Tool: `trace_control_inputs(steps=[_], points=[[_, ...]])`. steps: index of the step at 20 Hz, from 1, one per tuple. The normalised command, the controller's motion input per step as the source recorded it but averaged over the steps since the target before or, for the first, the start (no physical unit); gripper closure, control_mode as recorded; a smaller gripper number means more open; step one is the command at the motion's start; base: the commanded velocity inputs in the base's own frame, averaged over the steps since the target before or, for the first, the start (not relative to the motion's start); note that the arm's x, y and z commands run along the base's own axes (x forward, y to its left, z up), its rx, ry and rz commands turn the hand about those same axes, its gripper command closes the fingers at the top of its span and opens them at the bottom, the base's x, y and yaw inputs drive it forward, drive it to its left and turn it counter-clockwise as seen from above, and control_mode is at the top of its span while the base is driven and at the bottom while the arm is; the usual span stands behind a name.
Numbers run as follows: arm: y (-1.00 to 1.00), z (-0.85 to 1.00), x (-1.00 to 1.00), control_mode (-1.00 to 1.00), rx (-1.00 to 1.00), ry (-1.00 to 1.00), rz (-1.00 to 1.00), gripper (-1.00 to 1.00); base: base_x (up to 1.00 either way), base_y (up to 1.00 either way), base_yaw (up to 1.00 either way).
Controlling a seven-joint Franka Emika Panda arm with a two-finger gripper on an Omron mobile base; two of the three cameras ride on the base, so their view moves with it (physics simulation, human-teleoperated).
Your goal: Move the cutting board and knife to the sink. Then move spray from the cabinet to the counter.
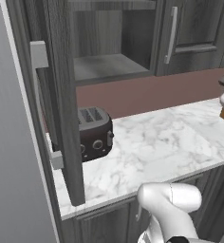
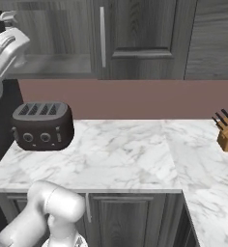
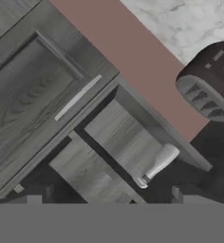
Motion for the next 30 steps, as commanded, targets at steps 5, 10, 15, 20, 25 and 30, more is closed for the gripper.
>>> trace_control_inputs(steps=[5, 10, 15, 20, 25, 30], points=[[0.46, -0.03, -0.04, -1.00, -0.09, 0.19, 0.39, -1.00, 0.00, 0.00, 0.00], [0.35, -0.11, 0.00, -1.00, -0.12, 0.05, 0.07, -1.00, 0.00, 0.00, 0.00], [0.24, -0.33, 0.00, -1.00, -0.25, 0.03, 0.24, -1.00, 0.00, 0.00, 0.00], [0.05, -0.11, -0.08, -1.00, -0.20, 0.00, 0.47, -1.00, 0.00, 0.00, 0.00], [0.02, -0.03, 0.00, -1.00, -0.19, -0.09, 0.59, -1.00, 0.00, 0.00, 0.00], [0.12, -0.19, 0.00, -1.00, -0.34, -0.18, 0.65, -1.00, 0.00, 0.00, 0.00]])
